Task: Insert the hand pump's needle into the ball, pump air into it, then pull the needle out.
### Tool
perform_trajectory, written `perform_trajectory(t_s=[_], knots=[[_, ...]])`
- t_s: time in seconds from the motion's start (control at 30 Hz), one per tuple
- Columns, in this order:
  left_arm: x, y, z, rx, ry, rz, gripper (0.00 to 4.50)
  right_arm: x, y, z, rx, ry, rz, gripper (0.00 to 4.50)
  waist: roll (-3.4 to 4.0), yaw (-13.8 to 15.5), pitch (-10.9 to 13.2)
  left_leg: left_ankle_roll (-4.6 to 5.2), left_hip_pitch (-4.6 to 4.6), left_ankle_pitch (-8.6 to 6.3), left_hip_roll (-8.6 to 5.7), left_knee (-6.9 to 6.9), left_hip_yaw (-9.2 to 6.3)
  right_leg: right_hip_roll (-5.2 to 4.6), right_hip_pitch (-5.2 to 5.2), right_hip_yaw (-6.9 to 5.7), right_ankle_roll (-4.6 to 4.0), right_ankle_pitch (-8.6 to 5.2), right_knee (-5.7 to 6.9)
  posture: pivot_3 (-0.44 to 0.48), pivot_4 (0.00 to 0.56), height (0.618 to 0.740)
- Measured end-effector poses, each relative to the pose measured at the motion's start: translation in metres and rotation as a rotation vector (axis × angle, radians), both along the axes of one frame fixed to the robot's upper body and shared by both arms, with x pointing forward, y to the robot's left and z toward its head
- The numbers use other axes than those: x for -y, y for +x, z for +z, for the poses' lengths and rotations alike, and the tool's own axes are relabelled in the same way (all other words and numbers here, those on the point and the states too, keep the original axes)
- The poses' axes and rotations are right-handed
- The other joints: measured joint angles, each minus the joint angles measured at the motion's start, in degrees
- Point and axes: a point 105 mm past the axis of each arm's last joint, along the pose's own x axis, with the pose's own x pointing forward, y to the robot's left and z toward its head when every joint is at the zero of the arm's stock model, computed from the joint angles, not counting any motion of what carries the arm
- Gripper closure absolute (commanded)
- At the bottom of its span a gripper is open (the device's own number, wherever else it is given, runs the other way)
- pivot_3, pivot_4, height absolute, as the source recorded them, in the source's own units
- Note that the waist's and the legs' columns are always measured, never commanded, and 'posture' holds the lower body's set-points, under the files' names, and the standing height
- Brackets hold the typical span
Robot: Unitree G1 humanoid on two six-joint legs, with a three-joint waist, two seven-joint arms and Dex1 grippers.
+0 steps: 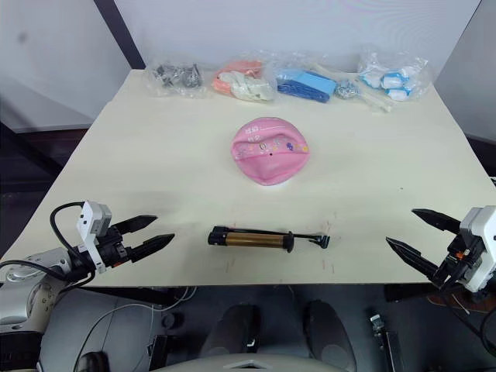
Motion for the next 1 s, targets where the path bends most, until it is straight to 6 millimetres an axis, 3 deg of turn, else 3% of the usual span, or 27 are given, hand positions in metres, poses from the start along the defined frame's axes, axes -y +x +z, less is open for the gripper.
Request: perform_trajectory(t_s=[0.1,0.23,0.5,0.57,0.67,0.8,1.0], knots=[[0.001,0.002,0.003,-0.004,0.000,-0.009,0.00,0.000,-0.001,-0.002,-0.003,0.006,-0.004,0.05,-0.01,0.0,0.0,0.00,-0.01,0.00,0.01,0.00,-0.04,0.01,0.00,-0.04,0.00,0.00,0.00,0.000,0.150,0.740],[0.010,0.015,0.030,0.047,-0.008,-0.083,0.00,-0.004,-0.007,-0.004,0.004,0.024,0.007,0.05,0.03,0.4,0.0,0.00,-0.05,0.00,0.01,0.00,-0.05,0.00,0.01,-0.12,0.00,0.00,-0.05,0.000,0.150,0.740],[0.073,0.025,0.067,0.089,0.033,-0.451,0.00,-0.030,-0.021,0.016,0.032,0.046,0.138,0.05,0.07,0.2,0.1,0.00,-0.04,0.00,-0.03,0.00,-0.05,0.05,0.08,-0.12,0.01,0.01,-0.09,0.000,0.150,0.740],[0.084,0.029,0.069,0.080,0.081,-0.503,0.00,-0.031,-0.027,0.019,0.021,0.045,0.152,0.05,0.09,0.2,0.1,0.01,-0.04,0.00,-0.12,0.00,-0.07,0.07,0.09,-0.13,0.01,0.01,-0.11,0.000,0.150,0.740],[0.117,0.043,0.070,0.030,0.293,-0.641,0.00,-0.034,-0.042,0.028,-0.006,0.025,0.195,0.05,0.07,1.1,0.1,0.01,-0.05,0.00,-0.24,0.02,-0.10,0.14,0.19,-0.15,0.03,0.02,-0.21,0.000,0.150,0.740],[0.144,0.054,0.076,0.022,0.335,-0.727,0.00,-0.032,-0.049,0.033,-0.001,0.012,0.169,0.05,0.07,1.2,0.1,0.09,-0.11,-0.04,-0.24,0.03,-0.08,0.15,0.17,-0.15,0.04,0.02,-0.27,0.000,0.150,0.740],[0.190,0.071,0.062,0.013,0.522,-0.894,0.00,-0.038,-0.063,0.037,-0.019,-0.008,0.158,0.05,0.04,1.5,0.1,0.12,-0.22,-0.06,-0.27,0.12,-0.13,0.17,0.18,-0.15,0.08,0.03,-0.31,0.000,0.150,0.740]])
